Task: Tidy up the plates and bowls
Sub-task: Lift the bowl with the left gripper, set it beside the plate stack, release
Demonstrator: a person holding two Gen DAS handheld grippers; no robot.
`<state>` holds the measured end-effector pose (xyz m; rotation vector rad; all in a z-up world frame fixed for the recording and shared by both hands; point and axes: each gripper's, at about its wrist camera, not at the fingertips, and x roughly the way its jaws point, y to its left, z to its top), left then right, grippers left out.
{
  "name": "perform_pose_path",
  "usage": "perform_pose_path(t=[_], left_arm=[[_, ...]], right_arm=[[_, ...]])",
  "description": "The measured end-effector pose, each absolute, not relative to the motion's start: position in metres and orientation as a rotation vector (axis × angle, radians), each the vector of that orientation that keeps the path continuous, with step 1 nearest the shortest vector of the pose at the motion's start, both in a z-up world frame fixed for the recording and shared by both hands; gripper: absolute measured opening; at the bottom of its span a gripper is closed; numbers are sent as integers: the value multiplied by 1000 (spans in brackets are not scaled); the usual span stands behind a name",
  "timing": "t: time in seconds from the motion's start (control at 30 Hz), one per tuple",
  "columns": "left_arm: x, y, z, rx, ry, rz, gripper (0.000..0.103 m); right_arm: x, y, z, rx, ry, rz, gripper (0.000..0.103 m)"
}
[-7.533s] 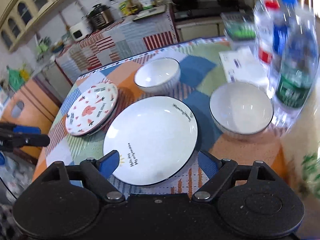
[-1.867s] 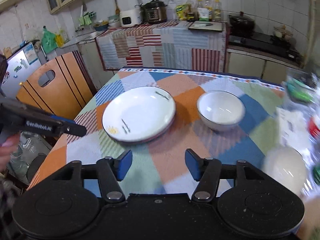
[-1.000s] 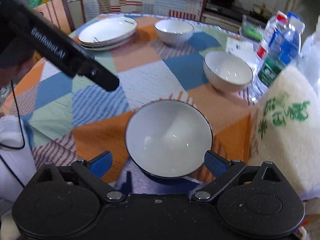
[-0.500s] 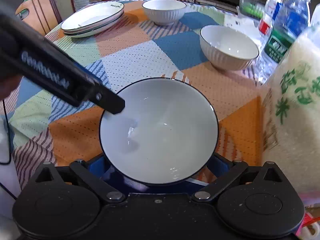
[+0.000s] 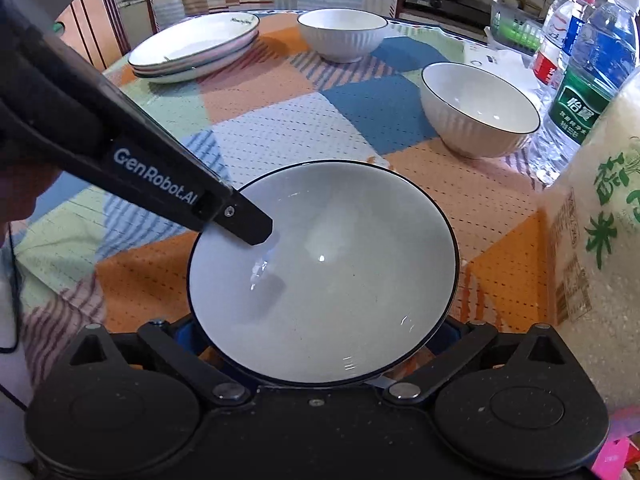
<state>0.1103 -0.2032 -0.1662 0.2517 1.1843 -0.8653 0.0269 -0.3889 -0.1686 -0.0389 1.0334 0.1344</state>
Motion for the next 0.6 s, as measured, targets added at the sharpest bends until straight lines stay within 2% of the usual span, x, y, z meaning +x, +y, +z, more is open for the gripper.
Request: perform_pose_path(t=[0.6], left_arm=[[138,-133,-87,178,1077,-740,6]], right_arm=[[64,-347,-105,-9,901,249,103]])
